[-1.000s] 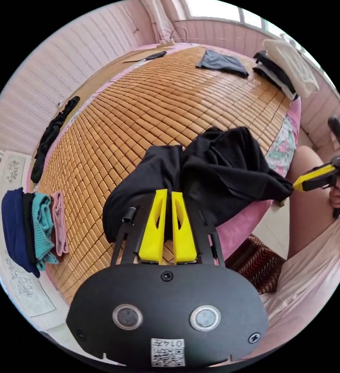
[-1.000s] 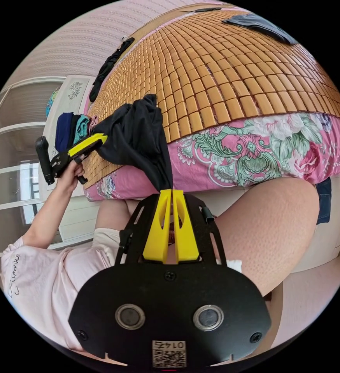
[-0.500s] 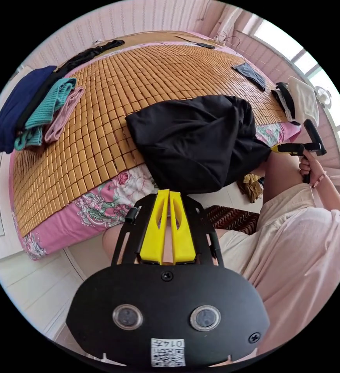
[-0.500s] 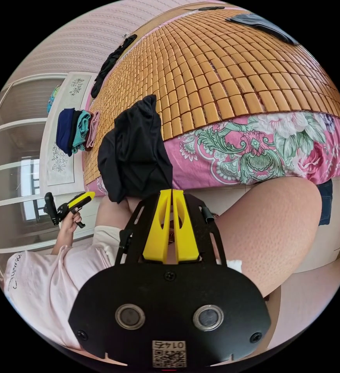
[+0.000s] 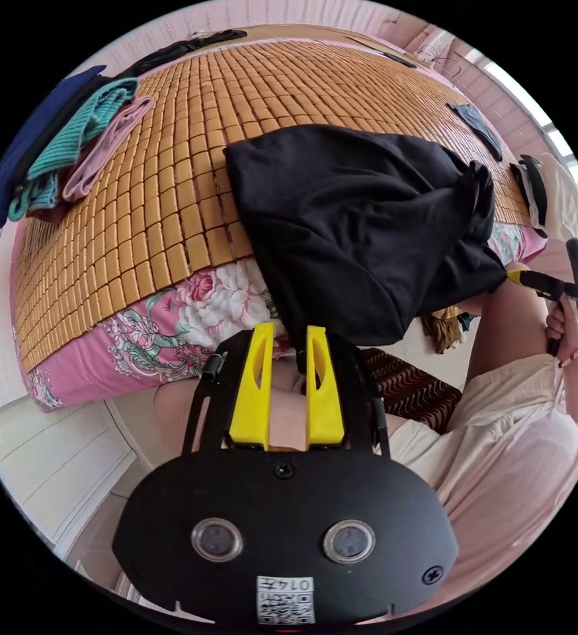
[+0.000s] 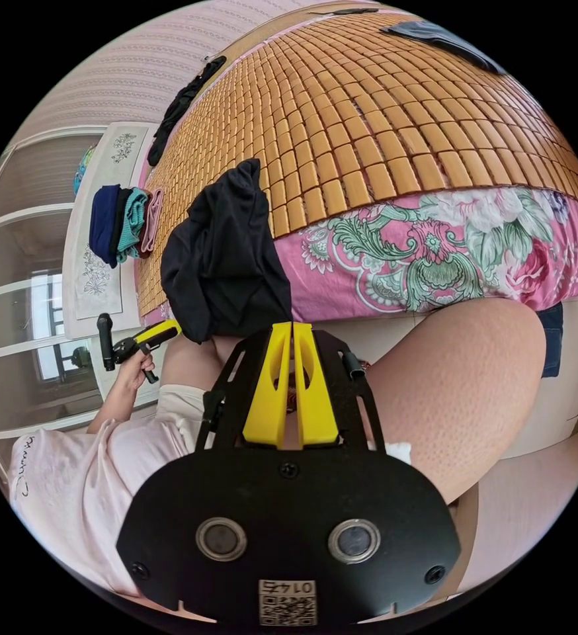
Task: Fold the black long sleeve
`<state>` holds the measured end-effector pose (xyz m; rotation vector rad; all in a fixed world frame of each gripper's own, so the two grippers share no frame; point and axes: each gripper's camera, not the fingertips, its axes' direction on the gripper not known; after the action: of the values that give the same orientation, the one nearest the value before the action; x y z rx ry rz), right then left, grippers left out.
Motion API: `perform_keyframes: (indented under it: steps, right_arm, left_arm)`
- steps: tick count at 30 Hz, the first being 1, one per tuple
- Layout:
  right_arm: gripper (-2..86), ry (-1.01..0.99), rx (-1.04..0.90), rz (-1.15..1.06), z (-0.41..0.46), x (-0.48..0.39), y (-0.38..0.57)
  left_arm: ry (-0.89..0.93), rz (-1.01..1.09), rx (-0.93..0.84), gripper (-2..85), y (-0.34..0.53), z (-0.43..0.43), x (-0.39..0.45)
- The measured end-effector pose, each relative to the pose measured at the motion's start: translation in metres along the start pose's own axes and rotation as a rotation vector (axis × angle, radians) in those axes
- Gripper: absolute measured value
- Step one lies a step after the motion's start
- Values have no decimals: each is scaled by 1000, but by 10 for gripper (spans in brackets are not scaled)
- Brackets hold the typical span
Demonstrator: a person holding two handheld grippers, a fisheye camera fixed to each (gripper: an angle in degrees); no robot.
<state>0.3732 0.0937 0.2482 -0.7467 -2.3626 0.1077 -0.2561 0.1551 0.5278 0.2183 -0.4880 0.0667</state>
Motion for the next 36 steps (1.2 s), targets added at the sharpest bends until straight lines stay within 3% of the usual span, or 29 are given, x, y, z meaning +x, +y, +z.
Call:
perform_keyframes:
  steps: [7,13,15,18,21,29,36]
  right_arm:
    - [-1,9,-9,-4,13,-18,-4]
    - [-2,-50,145,-4,-14,-41,8]
    - [-1,-71,280,25,-36,-49,13]
    - [1,-153,367,43,-52,-54,9]
    - [10,-73,237,64,-25,-55,-3]
    - [103,301,-77,-122,75,-125,-7]
    - [102,406,-252,-213,138,-168,-15]
  left_arm:
    - [-42,43,-7,-4,-2,0,0]
    - [164,127,222,-8,10,-74,-10]
    - [162,55,387,-6,0,-116,-23]
    - [170,-18,440,12,-22,-127,-37]
    - [173,-79,301,53,-30,-97,-45]
    - [223,-117,185,69,28,-60,-55]
    - [68,-48,108,92,42,-36,-39]
